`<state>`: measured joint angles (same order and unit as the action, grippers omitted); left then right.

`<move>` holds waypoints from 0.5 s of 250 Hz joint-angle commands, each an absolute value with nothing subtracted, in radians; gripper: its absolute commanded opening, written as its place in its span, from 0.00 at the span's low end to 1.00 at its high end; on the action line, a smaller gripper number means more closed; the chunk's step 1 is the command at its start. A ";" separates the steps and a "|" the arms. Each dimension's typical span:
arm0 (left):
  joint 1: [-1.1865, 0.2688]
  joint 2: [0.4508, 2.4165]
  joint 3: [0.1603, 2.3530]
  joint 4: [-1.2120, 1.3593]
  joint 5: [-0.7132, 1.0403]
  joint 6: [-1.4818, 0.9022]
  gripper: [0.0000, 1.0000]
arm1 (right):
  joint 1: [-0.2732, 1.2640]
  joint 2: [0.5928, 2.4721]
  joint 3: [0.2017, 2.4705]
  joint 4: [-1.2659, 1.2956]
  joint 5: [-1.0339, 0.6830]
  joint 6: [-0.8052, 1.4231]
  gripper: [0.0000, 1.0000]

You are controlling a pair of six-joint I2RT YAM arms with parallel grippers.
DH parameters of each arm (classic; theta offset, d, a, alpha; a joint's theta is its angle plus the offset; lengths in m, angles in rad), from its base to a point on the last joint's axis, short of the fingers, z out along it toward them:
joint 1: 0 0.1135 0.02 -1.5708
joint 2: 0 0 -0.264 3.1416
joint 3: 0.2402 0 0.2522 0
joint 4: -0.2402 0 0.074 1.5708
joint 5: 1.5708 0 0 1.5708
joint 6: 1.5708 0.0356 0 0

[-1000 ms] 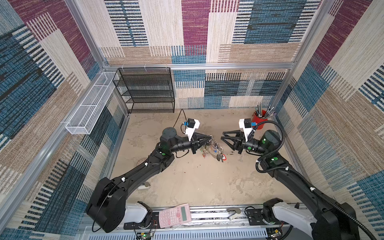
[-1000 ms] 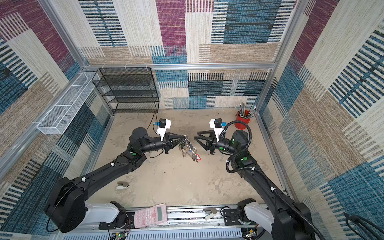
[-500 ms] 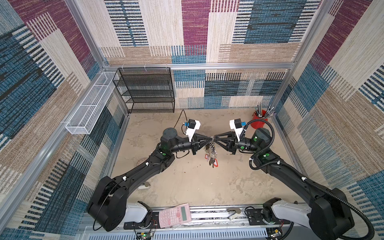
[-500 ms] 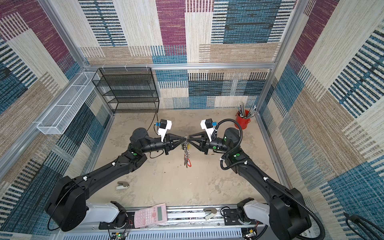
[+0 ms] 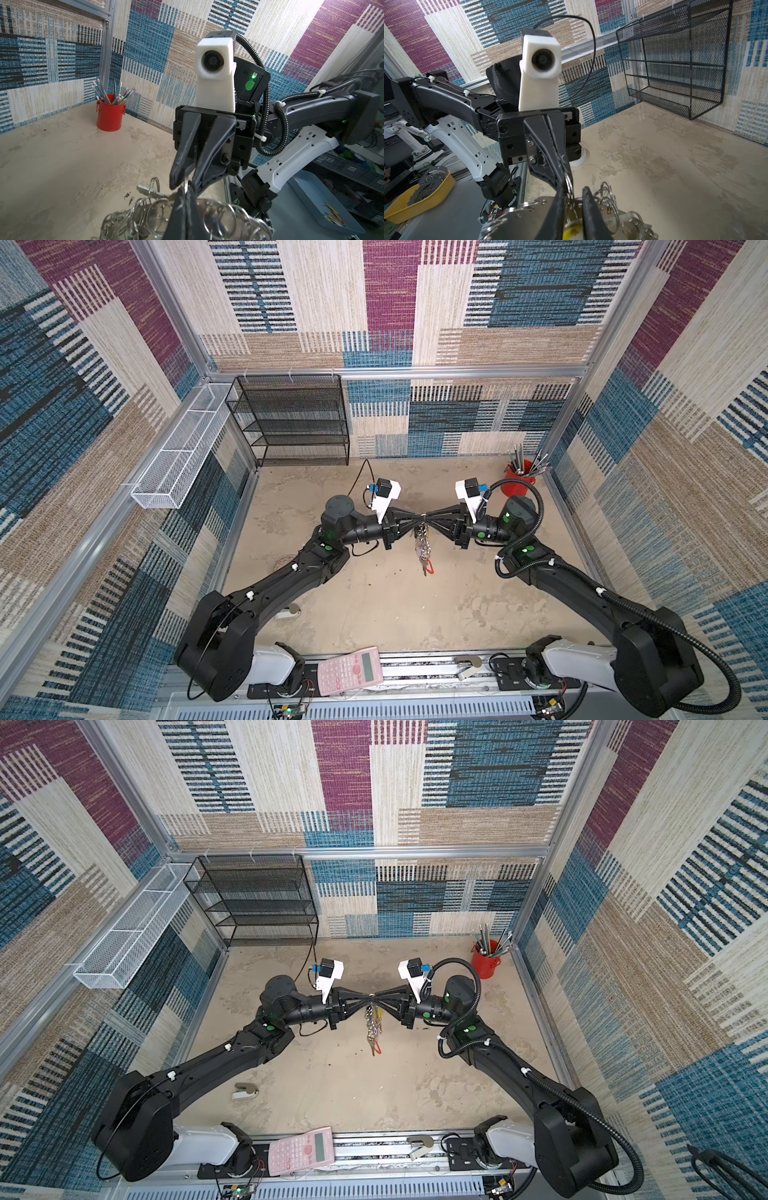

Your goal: Put the keys on the keyring

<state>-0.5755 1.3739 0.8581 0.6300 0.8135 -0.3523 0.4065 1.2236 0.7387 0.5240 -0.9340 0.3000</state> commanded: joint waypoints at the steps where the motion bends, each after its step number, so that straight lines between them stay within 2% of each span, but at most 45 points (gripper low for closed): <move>1: -0.577 1.373 0.864 0.713 0.831 -0.364 0.00 | 0.413 1.229 0.734 0.562 -0.954 0.314 0.16; 17: -0.577 1.373 0.864 0.709 0.831 -0.364 0.00 | 0.416 1.230 0.733 0.566 -0.960 0.314 0.13; 51: -0.577 1.372 0.862 0.707 0.834 -0.362 0.00 | 0.416 1.236 0.731 0.581 -0.972 0.319 0.00; 125: -0.577 1.355 0.887 0.587 0.841 -0.308 0.00 | 0.417 1.217 0.731 0.555 -0.929 0.304 0.00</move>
<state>-0.5732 1.3716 0.8608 0.6170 0.8143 -0.3458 0.4114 1.2297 0.7242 0.5621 -0.9459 0.3130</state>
